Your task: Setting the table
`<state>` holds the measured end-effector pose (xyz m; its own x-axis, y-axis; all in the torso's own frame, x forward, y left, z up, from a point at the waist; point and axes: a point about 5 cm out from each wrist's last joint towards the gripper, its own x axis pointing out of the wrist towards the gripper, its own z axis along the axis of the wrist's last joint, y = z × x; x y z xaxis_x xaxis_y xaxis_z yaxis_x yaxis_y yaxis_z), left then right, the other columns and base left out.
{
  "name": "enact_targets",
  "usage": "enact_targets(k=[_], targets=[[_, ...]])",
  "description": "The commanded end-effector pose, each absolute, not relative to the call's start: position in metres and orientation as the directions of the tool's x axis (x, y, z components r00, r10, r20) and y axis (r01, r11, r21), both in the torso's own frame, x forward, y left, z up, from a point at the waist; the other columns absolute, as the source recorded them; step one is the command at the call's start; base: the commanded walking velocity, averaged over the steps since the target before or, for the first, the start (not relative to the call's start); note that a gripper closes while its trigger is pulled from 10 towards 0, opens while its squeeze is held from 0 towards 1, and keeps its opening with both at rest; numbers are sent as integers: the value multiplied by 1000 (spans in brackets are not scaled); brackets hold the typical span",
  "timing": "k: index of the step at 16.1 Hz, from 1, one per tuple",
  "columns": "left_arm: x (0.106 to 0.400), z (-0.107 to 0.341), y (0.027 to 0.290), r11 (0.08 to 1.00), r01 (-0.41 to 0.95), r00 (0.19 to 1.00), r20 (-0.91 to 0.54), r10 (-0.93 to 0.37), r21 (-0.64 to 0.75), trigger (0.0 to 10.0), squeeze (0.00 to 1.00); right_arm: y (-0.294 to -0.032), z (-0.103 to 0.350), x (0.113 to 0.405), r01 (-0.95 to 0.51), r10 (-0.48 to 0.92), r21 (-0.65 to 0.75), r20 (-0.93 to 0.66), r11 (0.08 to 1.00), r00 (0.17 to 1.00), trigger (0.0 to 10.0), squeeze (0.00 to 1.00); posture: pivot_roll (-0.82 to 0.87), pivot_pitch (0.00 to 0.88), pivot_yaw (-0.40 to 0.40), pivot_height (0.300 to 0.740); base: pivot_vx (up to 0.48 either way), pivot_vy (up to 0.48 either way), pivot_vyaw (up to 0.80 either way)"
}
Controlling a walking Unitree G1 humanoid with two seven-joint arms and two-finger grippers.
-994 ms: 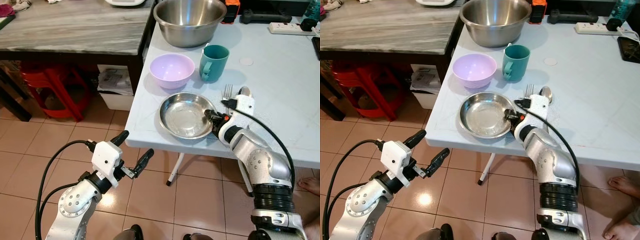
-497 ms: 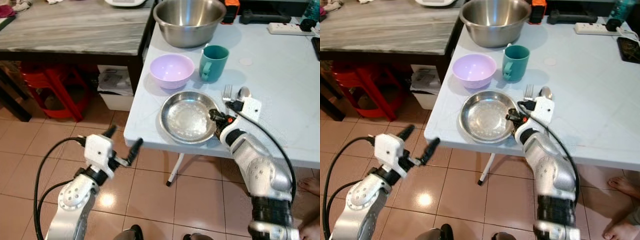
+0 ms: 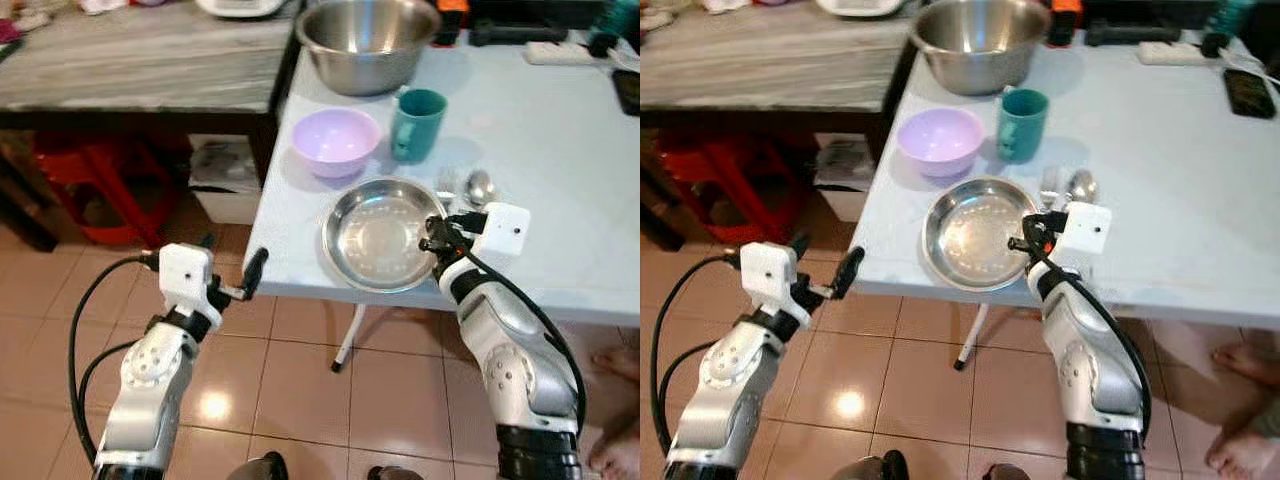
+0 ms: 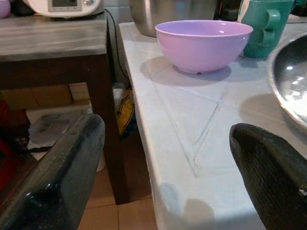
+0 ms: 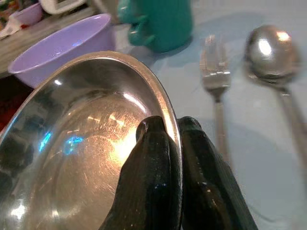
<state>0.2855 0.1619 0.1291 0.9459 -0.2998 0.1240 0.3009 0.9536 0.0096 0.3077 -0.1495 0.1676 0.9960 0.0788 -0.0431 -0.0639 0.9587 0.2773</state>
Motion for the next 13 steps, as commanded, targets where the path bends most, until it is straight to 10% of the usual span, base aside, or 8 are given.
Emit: enact_targets(k=[1,13], targets=[[285,125,167,961,277,955,107,-275,-6,10000,0,-153,162,305,-32,51,252,-69,967,996,10000,0,-130,149,63,740,0,292,-750],[294,123,166,970,239,966,114,-234,-35,10000,0,-158,168,302,9,-15,257,21,966,1000,10000,0,-137,142,65,740,0,329,-380]])
